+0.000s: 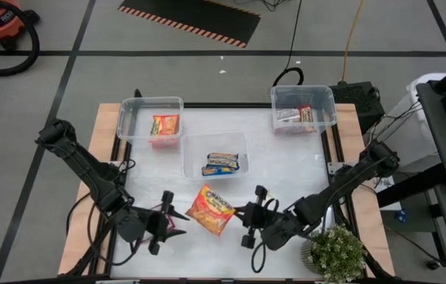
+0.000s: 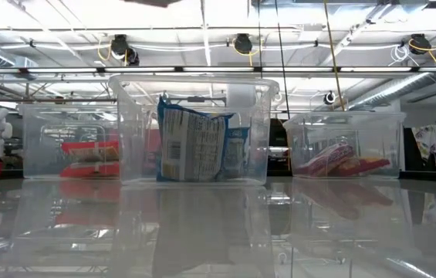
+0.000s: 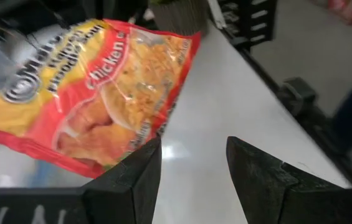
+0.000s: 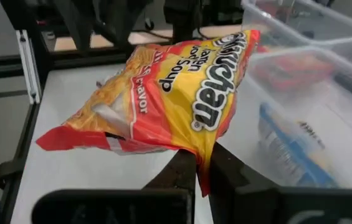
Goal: Sort Maruchan noodles
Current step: Put the orange noodle pack into the top left transparent bin
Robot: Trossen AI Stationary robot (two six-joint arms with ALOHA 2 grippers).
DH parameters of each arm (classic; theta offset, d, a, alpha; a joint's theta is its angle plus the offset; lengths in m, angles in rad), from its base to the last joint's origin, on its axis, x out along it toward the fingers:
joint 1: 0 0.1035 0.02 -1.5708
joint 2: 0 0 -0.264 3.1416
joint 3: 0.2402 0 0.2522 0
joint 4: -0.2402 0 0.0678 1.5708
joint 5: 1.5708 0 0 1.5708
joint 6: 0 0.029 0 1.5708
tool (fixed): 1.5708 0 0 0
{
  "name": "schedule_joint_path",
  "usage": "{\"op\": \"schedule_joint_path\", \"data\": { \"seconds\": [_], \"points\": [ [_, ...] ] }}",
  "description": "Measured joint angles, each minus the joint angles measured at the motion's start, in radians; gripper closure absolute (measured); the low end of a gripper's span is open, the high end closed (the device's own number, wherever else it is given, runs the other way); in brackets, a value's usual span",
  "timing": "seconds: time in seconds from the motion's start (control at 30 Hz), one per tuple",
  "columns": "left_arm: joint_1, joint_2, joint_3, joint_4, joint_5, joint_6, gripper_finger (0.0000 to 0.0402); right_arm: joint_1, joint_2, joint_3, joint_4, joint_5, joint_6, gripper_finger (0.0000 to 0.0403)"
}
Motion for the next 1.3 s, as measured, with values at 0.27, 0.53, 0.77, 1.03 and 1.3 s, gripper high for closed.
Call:
{"op": "schedule_joint_path", "data": {
  "seconds": [0.27,0.53,0.77,1.03,1.3],
  "points": [
    [-0.046,-0.003,0.0,0.038,-0.257,0.199,0.0159,-0.068,-0.065,0.0,0.008,0.02,-0.046,0.0397],
    [-0.048,-0.003,0.0,0.037,-0.497,0.458,0.0102,-0.146,-0.094,0.0,0.0,-0.012,-0.12,0.0392],
    [0.038,0.038,0.0,0.038,-0.605,0.623,0.0101,-0.268,-0.106,0.0,0.027,-0.178,-0.182,0.0391],
    [0.117,0.139,0.0,0.116,-0.662,0.762,0.0101,-0.377,-0.105,0.0,0.032,-0.22,-0.231,0.0391],
    [0.213,0.231,0.0,0.204,-0.814,0.826,0.0101,-0.393,-0.105,-0.003,0.157,-0.311,-0.226,0.0391]
  ]
}}
